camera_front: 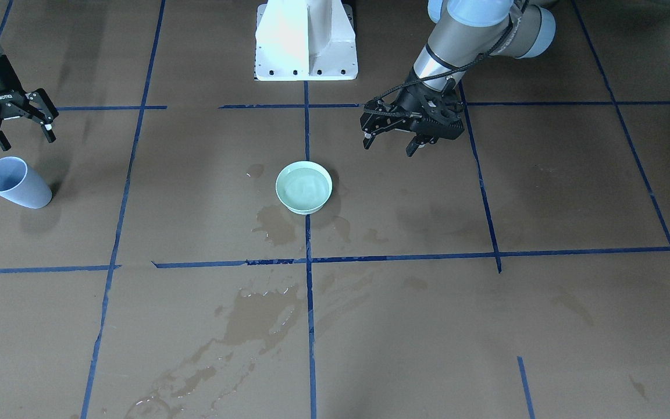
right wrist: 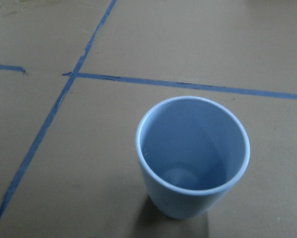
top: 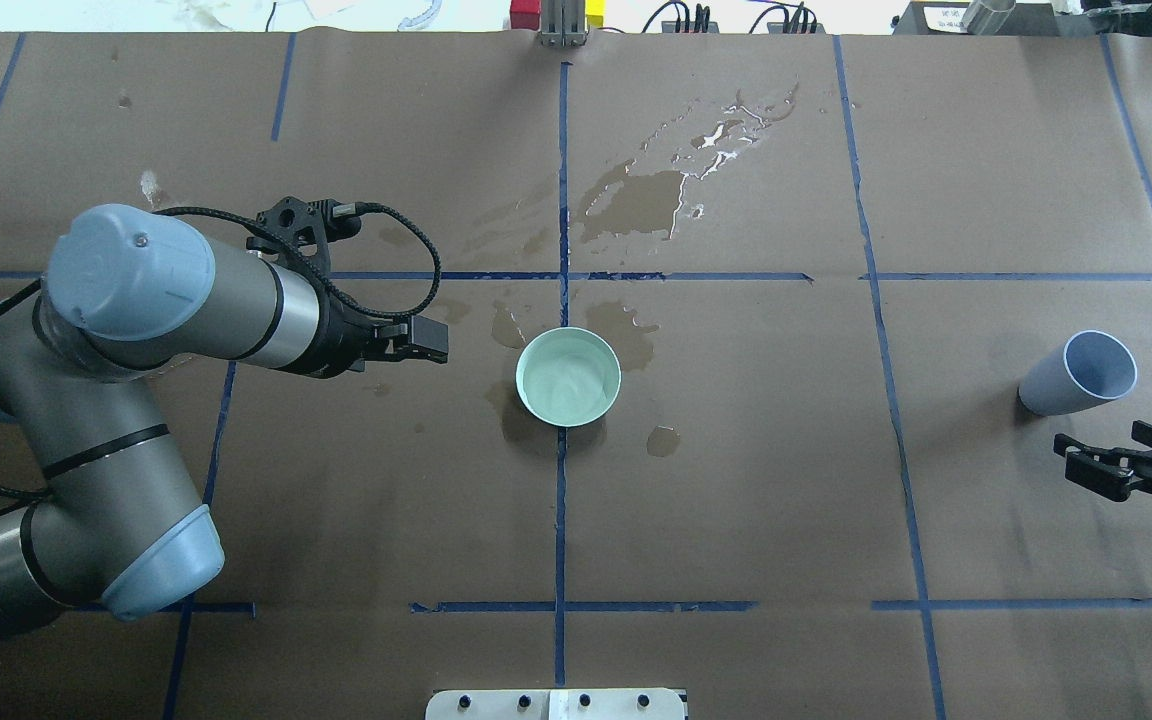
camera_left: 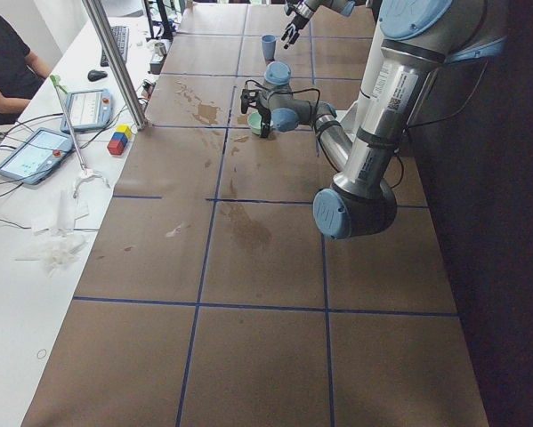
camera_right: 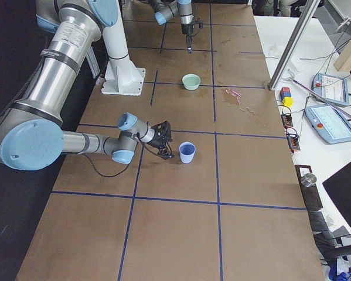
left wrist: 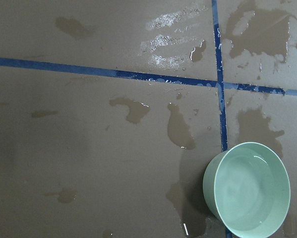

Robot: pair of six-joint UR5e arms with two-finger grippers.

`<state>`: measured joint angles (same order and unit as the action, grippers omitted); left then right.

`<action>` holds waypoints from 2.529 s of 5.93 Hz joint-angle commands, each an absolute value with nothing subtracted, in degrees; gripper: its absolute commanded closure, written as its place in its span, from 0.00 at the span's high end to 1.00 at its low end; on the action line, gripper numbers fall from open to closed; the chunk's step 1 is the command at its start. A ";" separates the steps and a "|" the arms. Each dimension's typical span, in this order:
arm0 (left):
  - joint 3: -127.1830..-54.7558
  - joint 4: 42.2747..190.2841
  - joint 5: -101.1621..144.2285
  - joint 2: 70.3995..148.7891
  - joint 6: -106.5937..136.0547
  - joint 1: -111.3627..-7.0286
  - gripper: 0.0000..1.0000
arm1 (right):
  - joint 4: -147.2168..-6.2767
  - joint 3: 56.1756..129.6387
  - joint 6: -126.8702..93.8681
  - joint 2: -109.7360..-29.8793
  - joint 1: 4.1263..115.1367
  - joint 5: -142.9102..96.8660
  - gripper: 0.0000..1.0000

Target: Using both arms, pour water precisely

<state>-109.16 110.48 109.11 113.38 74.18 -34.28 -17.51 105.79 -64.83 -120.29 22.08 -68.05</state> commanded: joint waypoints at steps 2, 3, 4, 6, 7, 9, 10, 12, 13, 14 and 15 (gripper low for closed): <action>-109.25 110.48 108.46 113.38 74.18 -34.28 1.00 | -15.92 101.79 -69.32 -119.62 12.86 -45.67 1.00; -109.25 110.48 108.46 113.38 74.09 -34.28 1.00 | -13.04 99.78 -69.61 -119.62 12.22 -43.44 1.00; -109.34 110.48 108.46 113.38 74.09 -34.19 1.00 | -12.14 99.32 -69.61 -119.10 11.87 -41.59 1.00; -109.69 110.48 108.37 113.38 74.09 -34.19 1.00 | -12.04 96.25 -69.61 -116.47 11.34 -37.39 1.00; -109.77 110.48 107.85 113.38 74.18 -34.19 1.00 | -12.13 95.98 -69.61 -115.24 10.99 -35.79 1.00; -109.86 110.48 107.58 113.38 74.18 -34.19 1.00 | -11.87 90.97 -69.61 -112.06 10.72 -32.08 0.99; -109.86 110.48 107.58 113.38 74.18 -34.19 1.00 | -11.95 90.44 -69.52 -110.93 10.64 -31.47 0.99; -110.13 110.48 107.58 113.38 74.18 -34.28 1.00 | -11.78 86.84 -68.56 -108.37 10.81 -30.85 0.99; -110.13 110.48 107.58 113.38 74.18 -34.28 1.00 | -10.39 86.66 -68.47 -108.37 10.72 -31.02 0.99; -110.13 110.39 107.58 113.29 74.18 -34.28 1.00 | -10.20 85.44 -68.12 -107.93 10.72 -31.37 0.99; -110.65 110.48 107.58 112.51 74.18 -34.28 1.00 | -10.02 85.34 -65.59 -106.97 10.72 -31.38 0.99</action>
